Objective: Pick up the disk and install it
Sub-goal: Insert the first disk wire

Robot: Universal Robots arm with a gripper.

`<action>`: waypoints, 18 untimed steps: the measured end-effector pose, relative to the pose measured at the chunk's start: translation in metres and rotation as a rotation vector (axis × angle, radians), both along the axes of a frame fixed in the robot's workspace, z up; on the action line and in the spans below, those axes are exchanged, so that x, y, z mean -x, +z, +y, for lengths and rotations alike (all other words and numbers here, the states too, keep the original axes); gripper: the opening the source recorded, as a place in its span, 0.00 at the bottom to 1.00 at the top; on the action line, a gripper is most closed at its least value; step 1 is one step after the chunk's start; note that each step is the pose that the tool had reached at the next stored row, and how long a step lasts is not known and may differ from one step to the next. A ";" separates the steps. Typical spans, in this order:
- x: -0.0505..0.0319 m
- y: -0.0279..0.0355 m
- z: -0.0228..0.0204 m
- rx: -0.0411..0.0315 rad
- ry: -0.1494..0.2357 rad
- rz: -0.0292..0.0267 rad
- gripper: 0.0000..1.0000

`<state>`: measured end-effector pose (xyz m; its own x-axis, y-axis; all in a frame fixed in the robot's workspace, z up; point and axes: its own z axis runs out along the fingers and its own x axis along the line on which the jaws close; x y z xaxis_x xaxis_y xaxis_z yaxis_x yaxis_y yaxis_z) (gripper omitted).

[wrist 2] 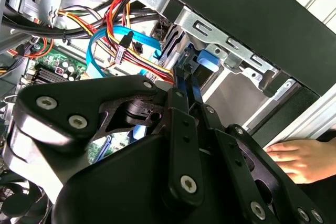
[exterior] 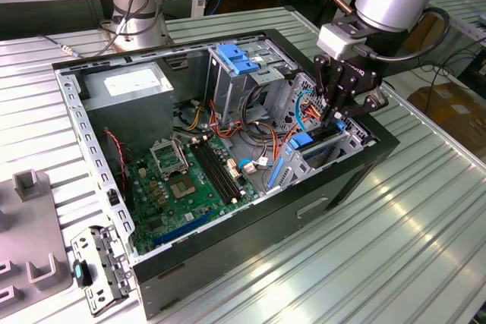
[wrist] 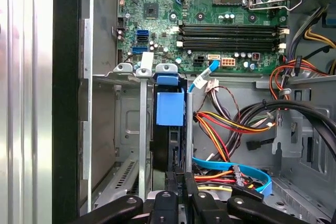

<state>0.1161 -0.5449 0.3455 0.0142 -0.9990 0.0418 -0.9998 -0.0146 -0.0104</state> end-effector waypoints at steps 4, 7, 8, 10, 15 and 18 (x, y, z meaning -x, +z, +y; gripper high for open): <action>0.0000 0.0027 -0.0001 0.0000 0.000 0.0004 0.17; 0.0000 0.0027 -0.0011 -0.0026 0.000 0.0004 0.17; 0.0000 0.0027 -0.0018 -0.0046 0.000 0.0004 0.17; 0.0000 0.0027 -0.0020 -0.0081 0.000 0.0004 0.17; 0.0000 0.0006 -0.0028 -0.0106 0.000 0.0004 0.17; 0.0000 -0.0011 -0.0033 -0.0122 0.000 0.0005 0.17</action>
<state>0.1161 -0.5483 0.3444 0.0141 -0.9995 0.0296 -0.9998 -0.0144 -0.0101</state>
